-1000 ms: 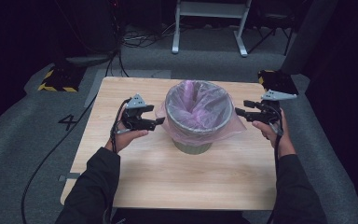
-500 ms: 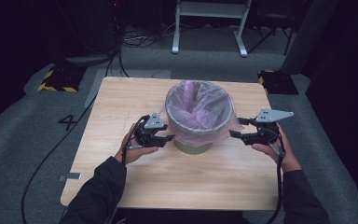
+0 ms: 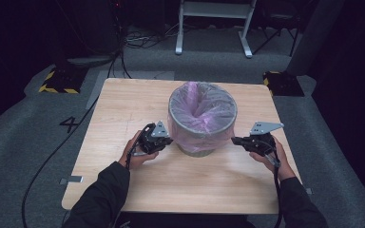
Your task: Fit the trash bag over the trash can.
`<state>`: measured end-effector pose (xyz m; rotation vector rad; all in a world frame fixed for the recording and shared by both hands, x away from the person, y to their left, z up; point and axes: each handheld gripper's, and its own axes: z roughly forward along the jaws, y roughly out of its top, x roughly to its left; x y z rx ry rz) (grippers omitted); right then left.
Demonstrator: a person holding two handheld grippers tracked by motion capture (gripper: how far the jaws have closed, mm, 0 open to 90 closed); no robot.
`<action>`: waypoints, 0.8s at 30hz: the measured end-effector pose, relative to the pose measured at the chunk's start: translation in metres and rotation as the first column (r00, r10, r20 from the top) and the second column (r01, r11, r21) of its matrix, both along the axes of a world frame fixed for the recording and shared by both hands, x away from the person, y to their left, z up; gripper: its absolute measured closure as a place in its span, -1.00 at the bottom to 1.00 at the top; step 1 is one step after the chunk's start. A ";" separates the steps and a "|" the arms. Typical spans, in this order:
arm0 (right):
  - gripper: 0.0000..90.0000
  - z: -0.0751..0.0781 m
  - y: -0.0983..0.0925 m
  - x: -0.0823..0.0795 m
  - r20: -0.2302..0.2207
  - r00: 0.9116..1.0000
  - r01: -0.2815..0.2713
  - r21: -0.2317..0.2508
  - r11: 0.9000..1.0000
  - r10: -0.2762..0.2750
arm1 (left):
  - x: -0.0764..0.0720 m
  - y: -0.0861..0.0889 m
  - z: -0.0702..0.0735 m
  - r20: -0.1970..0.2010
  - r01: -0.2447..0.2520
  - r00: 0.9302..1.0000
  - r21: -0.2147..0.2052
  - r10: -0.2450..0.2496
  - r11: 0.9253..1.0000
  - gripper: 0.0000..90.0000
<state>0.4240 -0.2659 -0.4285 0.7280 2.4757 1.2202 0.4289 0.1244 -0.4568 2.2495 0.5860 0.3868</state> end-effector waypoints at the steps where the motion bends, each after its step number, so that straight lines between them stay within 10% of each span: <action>1: 1.00 0.000 0.000 0.000 0.000 1.000 0.000 0.000 1.000 0.000 | 0.000 0.000 0.000 0.000 0.000 1.000 0.000 0.000 1.000 0.88; 8: 0.08 -0.003 -0.013 -0.005 -0.027 1.000 0.017 0.059 0.998 -0.016 | -0.027 0.027 -0.002 -0.029 -0.065 0.998 -0.073 0.063 0.995 -0.45; 16: -0.40 0.040 -0.038 -0.037 0.075 0.997 0.019 0.183 0.983 -0.033 | -0.064 0.046 -0.019 -0.035 -0.085 0.996 -0.019 0.084 0.996 -0.65; 24: -0.48 0.082 -0.029 -0.034 0.146 0.987 0.041 0.180 0.983 -0.068 | -0.080 0.045 -0.035 -0.074 -0.076 0.994 0.032 0.078 0.997 -0.65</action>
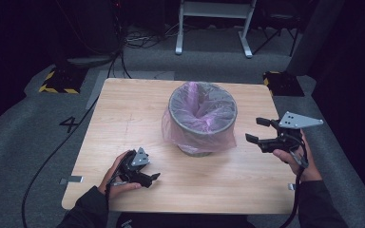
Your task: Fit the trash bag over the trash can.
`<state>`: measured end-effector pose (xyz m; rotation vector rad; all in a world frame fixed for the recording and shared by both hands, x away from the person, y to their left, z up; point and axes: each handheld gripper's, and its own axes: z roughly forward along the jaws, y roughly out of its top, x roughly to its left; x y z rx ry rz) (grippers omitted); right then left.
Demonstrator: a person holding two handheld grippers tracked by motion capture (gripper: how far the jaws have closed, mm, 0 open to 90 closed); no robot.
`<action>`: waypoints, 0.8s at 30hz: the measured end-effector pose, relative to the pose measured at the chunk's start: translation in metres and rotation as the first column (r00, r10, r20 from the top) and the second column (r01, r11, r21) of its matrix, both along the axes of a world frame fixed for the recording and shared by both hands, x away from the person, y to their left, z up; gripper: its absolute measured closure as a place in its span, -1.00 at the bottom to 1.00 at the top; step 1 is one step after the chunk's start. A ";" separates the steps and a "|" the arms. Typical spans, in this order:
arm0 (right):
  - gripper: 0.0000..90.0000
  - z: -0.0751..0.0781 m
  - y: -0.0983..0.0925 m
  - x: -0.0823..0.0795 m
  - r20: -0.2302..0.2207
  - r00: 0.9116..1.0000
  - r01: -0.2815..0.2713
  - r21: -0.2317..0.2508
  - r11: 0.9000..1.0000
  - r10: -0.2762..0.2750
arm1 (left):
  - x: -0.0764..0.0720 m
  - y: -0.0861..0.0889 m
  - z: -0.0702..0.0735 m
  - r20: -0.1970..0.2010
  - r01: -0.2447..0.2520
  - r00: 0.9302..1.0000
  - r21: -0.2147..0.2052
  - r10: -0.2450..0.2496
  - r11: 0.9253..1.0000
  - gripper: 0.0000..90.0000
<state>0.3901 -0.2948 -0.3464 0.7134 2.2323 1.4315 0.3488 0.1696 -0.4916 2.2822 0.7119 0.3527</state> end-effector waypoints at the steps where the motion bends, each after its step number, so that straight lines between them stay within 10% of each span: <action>1: -0.48 0.000 0.000 0.000 0.000 1.000 0.000 0.000 1.000 0.000 | 0.000 0.000 0.000 0.000 0.000 1.000 0.000 0.000 1.000 -0.65; 12: -0.46 0.049 0.047 0.029 0.055 0.998 0.013 0.000 1.000 -0.013 | -0.004 0.007 -0.011 -0.042 -0.024 0.999 -0.035 0.023 0.999 -0.66; 24: -0.45 0.051 0.103 0.055 0.007 1.000 -0.003 -0.118 0.993 0.004 | -0.003 0.008 -0.012 -0.034 -0.018 0.999 -0.041 0.017 0.999 -0.69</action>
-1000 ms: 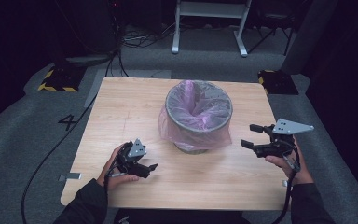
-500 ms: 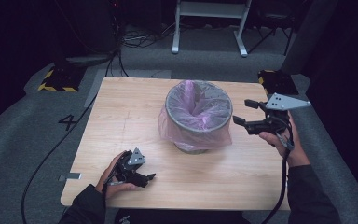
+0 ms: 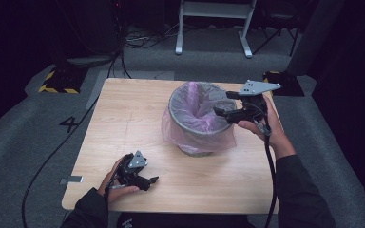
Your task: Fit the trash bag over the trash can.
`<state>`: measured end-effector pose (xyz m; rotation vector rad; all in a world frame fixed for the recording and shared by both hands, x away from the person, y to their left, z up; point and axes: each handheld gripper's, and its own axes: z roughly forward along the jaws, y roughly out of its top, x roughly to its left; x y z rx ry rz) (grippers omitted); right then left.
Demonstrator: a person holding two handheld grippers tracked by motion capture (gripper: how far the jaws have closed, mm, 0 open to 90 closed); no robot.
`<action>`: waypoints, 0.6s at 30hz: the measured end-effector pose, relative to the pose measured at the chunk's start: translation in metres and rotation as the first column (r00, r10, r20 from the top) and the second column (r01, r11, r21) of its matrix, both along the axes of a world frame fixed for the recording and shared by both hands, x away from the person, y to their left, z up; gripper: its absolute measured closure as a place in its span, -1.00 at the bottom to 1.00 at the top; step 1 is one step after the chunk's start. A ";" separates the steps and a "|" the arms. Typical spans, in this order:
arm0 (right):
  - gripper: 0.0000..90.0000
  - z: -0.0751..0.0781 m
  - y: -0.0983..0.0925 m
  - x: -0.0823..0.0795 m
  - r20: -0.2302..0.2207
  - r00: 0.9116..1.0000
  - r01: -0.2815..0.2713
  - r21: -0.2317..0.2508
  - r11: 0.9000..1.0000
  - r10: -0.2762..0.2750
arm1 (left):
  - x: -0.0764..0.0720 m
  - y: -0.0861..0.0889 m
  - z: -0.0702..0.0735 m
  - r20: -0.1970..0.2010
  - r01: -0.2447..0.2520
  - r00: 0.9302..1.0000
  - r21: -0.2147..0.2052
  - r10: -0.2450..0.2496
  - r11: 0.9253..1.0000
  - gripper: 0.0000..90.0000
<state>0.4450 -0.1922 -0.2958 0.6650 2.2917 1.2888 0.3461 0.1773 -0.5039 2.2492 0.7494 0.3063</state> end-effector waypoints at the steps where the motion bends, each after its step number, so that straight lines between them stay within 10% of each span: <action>1: -0.45 0.000 0.000 0.000 0.000 1.000 0.000 0.000 1.000 0.000 | 0.000 0.000 0.000 0.000 0.000 1.000 0.000 0.000 1.000 -0.69; 18: -0.41 -0.019 0.031 0.022 -0.092 0.996 -0.026 -0.132 0.991 0.014 | 0.002 0.000 0.000 -0.002 0.013 1.000 0.001 -0.013 1.000 -0.70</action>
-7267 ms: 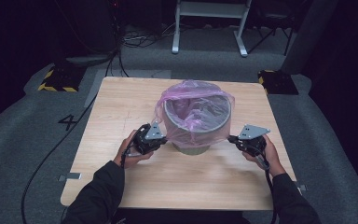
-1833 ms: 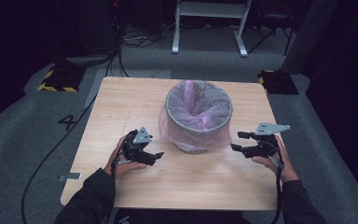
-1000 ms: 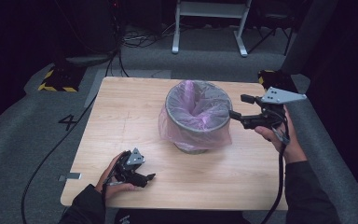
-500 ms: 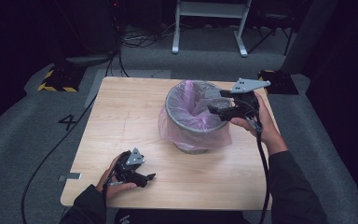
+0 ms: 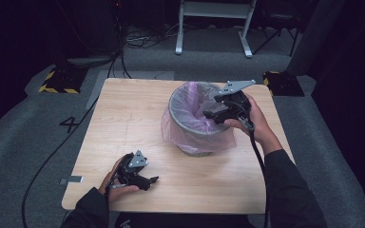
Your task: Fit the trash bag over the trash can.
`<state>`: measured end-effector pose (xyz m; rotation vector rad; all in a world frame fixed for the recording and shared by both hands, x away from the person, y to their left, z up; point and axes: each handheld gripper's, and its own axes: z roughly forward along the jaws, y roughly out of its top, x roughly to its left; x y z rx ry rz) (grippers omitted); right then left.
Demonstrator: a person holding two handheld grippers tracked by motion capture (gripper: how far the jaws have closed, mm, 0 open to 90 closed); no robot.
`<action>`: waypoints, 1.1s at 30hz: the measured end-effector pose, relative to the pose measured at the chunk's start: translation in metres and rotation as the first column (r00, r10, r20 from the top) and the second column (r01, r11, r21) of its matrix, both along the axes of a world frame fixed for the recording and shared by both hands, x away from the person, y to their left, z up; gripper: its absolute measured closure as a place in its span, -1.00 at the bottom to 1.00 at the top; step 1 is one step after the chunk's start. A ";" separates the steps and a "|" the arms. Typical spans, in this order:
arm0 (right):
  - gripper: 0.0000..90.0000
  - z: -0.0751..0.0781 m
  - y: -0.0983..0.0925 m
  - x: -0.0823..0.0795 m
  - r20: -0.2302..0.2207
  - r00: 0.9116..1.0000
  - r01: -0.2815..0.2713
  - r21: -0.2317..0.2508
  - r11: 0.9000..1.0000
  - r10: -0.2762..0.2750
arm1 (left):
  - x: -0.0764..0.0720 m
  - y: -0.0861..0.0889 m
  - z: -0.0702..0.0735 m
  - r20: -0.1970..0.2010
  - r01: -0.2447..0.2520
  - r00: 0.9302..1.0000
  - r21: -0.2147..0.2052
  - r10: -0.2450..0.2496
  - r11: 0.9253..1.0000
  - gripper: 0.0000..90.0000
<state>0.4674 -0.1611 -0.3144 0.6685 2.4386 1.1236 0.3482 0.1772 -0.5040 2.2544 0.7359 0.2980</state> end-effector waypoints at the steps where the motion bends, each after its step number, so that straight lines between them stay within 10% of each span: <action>1: -0.41 -0.002 0.002 0.001 -0.007 1.000 -0.004 -0.006 1.000 0.004 | 0.000 0.000 0.000 0.000 0.000 1.000 0.000 0.000 1.000 -0.70; 22: -0.49 -0.016 0.020 0.011 -0.121 0.992 0.023 -0.156 0.987 -0.042 | 0.000 0.000 0.000 0.001 0.000 1.000 -0.001 0.000 1.000 -0.70; 33: -0.54 -0.001 -0.001 -0.007 -0.019 0.997 0.075 0.015 0.997 -0.075 | 0.000 0.000 0.000 0.001 0.000 1.000 -0.001 0.000 1.000 -0.70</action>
